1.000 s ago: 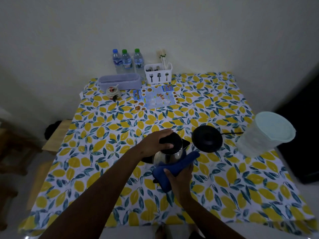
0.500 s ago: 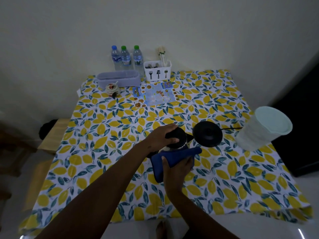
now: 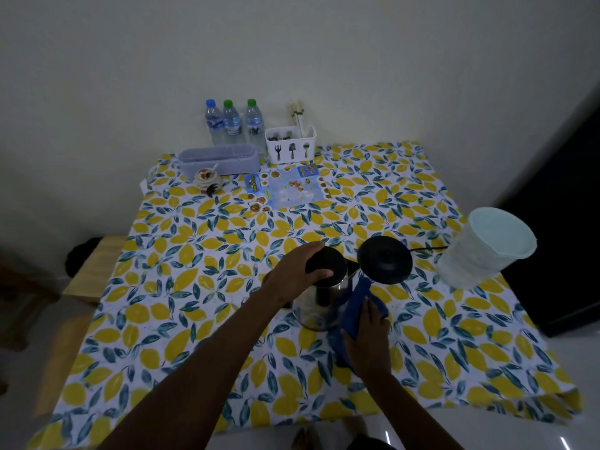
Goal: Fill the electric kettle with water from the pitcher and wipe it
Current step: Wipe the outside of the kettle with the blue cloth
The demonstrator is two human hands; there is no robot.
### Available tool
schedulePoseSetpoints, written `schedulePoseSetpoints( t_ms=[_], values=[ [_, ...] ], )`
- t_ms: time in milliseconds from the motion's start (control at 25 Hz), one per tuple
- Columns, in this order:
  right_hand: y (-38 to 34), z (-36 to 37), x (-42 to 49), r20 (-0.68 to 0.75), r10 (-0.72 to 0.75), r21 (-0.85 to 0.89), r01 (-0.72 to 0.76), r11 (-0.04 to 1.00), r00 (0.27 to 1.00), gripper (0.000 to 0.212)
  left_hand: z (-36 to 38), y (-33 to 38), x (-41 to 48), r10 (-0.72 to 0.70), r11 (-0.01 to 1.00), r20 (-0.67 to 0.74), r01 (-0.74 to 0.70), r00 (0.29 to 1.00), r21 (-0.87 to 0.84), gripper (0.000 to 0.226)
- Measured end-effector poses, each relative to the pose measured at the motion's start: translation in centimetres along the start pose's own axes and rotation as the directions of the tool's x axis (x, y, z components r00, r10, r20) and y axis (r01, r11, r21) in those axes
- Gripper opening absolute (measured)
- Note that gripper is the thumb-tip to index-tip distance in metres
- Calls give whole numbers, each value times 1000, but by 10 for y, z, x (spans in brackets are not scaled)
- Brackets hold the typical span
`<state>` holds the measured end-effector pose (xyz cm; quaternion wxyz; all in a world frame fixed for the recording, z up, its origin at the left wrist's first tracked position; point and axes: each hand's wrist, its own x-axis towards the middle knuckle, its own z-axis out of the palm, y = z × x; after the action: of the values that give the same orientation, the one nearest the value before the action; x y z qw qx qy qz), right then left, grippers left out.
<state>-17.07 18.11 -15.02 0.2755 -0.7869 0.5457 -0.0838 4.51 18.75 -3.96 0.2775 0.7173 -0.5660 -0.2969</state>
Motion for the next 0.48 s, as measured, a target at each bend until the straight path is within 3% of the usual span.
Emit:
schedulePoseSetpoints(
  t_ms=[120, 200, 320, 480],
  values=[
    [18, -11, 2, -15, -35, -180, 32, 983, 999, 80, 11, -5, -14, -32, 999, -237, 35, 971, 8, 69],
    [32, -14, 7, 69, -23, -259, 40, 965, 997, 80, 14, -7, -18, -51, 999, -327, 52, 944, -6, 70],
    [44, -4, 11, 259, 5, -358, 92, 929, 966, 80, 18, -6, -21, -41, 999, -349, 39, 936, -11, 68],
    [41, 2, 23, 328, -14, -416, 158, 896, 945, 78, 19, -3, -21, 11, 999, -385, 7, 923, 44, 64]
  ],
)
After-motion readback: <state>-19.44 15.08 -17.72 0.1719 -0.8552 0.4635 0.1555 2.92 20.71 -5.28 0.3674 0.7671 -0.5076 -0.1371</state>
